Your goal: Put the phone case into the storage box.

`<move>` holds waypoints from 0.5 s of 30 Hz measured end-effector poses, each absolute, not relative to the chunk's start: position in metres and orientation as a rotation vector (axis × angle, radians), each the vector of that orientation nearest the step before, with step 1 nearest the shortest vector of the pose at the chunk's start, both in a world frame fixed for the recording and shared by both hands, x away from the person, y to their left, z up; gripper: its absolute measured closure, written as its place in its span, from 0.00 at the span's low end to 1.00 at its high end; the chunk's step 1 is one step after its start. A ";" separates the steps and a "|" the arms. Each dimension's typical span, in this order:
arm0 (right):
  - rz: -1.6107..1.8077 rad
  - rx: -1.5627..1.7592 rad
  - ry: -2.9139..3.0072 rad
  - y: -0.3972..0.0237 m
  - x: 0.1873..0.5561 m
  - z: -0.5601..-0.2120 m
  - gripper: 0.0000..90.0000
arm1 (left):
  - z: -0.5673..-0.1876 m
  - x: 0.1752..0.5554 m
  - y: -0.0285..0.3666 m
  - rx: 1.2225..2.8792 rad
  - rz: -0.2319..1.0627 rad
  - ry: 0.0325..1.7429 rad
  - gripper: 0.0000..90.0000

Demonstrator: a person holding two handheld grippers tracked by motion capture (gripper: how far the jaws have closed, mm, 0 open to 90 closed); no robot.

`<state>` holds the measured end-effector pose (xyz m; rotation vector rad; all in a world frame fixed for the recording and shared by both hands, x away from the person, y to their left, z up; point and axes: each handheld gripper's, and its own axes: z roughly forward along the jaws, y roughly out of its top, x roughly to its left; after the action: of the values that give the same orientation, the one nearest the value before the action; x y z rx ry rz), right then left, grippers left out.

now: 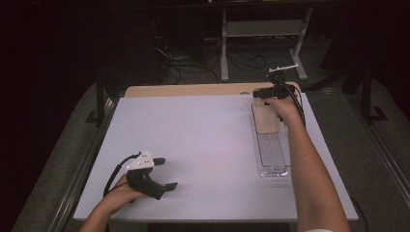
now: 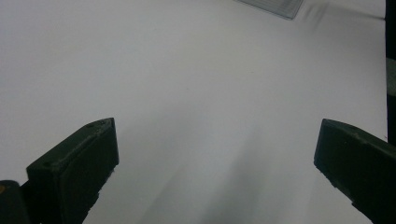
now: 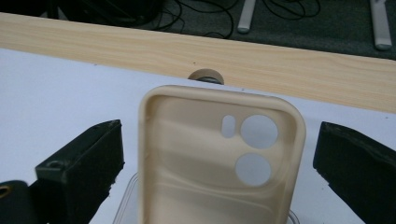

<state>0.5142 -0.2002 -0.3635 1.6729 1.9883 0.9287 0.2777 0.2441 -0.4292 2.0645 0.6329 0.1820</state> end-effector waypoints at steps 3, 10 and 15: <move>0.944 1.643 1.994 -0.201 0.509 -0.357 0.01 | -0.428 0.279 0.245 2.074 0.192 0.621 0.00; 0.975 1.623 2.015 -0.197 0.497 -0.348 0.01 | -0.428 0.282 0.247 2.099 0.195 0.611 0.00; 1.009 1.580 2.029 -0.197 0.489 -0.347 0.01 | -0.428 0.281 0.246 2.080 0.184 0.624 0.00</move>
<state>0.4892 -0.1966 -0.3466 1.5803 2.0291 1.0089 0.2810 0.2456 -0.4282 2.0805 0.6241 0.1837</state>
